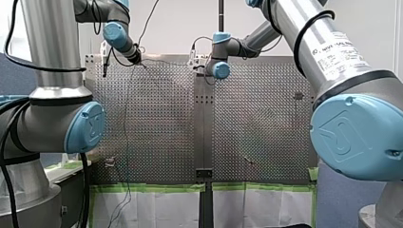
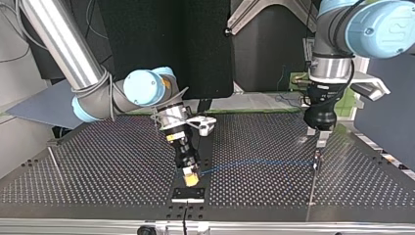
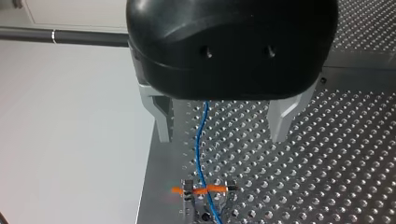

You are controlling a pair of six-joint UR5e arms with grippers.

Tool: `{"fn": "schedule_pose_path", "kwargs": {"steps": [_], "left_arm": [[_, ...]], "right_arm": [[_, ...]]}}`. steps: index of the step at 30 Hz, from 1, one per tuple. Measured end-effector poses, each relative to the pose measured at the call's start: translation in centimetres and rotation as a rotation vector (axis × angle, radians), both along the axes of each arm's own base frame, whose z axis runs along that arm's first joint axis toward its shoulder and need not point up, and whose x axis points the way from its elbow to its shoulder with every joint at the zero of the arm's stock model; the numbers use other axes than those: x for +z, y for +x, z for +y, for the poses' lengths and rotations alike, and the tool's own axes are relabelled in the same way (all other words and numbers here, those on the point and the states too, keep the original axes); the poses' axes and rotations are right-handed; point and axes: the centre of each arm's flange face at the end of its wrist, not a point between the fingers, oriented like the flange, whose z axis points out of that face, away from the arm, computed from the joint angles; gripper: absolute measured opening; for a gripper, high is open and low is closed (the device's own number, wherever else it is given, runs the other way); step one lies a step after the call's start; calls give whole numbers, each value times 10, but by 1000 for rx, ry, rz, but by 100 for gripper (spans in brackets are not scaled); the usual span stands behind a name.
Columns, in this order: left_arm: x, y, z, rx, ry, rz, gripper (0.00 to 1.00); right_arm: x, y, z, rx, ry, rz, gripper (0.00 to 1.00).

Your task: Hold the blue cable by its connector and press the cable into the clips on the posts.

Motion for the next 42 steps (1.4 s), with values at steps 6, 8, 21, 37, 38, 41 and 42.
{"fn": "schedule_pose_path", "kwargs": {"steps": [6,8,21,37,38,41,42], "left_arm": [[-1,0,-2,-2,13,2,100],[-1,0,-2,1,16,2,100],[0,-2,-1,27,18,2,100],[-2,-5,3,92,11,18,100],[-2,-5,4,103,11,18,100],[-3,-6,5,120,11,21,100],[-3,-6,5,122,11,22,100]], "right_arm": [[0,0,0,0,0,0,0],[0,0,0,0,0,0,0],[0,0,0,0,1,1,0],[-1,0,0,1,4,4,0],[-1,0,0,1,4,4,0],[-2,0,1,2,5,5,0],[-2,0,1,2,6,6,0]]}}
